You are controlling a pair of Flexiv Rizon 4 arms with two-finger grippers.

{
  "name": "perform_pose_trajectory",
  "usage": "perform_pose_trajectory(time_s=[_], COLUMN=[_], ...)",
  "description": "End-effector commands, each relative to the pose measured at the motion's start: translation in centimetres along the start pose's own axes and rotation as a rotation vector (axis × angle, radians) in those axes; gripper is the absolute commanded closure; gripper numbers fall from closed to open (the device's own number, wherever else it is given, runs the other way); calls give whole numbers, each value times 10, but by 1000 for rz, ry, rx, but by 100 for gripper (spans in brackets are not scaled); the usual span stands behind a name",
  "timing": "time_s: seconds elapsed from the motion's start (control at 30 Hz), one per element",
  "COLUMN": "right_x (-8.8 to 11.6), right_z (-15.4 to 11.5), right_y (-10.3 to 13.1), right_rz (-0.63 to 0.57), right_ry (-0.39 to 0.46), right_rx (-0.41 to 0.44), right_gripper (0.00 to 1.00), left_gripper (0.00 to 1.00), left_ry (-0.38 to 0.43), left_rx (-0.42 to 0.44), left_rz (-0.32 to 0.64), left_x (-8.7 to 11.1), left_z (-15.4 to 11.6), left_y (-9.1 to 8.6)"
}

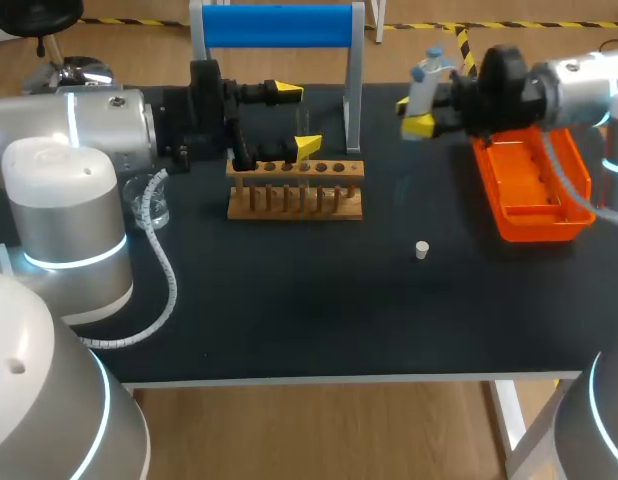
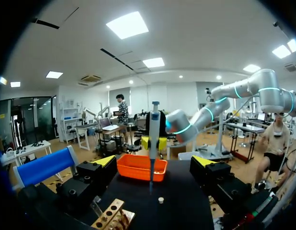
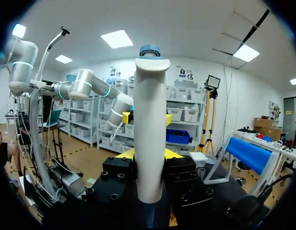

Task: Invert the test tube, pick up the pipette, mount the tip to pipette, aspirate from beaker and dispense into the tube, eject the tip, return the pipette, and cap with the stopper.

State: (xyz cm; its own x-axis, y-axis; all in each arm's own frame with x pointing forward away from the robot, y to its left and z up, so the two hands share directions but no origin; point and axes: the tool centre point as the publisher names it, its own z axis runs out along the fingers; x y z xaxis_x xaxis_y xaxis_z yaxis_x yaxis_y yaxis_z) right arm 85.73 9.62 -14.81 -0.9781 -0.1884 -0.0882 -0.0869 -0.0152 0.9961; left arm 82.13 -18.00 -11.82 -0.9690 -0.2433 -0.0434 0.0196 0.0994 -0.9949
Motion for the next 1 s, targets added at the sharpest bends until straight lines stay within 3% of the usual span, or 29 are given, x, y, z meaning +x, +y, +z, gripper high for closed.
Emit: perform_pose_trajectory(time_s=[0.03,0.57,1.0], right_x=[-4,-15,-27], right_z=[-40,-117,-173], right_y=[7,28,28], right_rz=[-1,-35,-22], right_ry=[4,19,16], right_rx=[3,-14,-27], right_gripper=[100,100,100], left_gripper=[0,0,0], left_ry=[-5,-5,-5], left_rx=[0,0,0], left_rz=[1,1,1], left_x=[1,1,1], left_z=[1,1,1], left_y=[0,0,0])
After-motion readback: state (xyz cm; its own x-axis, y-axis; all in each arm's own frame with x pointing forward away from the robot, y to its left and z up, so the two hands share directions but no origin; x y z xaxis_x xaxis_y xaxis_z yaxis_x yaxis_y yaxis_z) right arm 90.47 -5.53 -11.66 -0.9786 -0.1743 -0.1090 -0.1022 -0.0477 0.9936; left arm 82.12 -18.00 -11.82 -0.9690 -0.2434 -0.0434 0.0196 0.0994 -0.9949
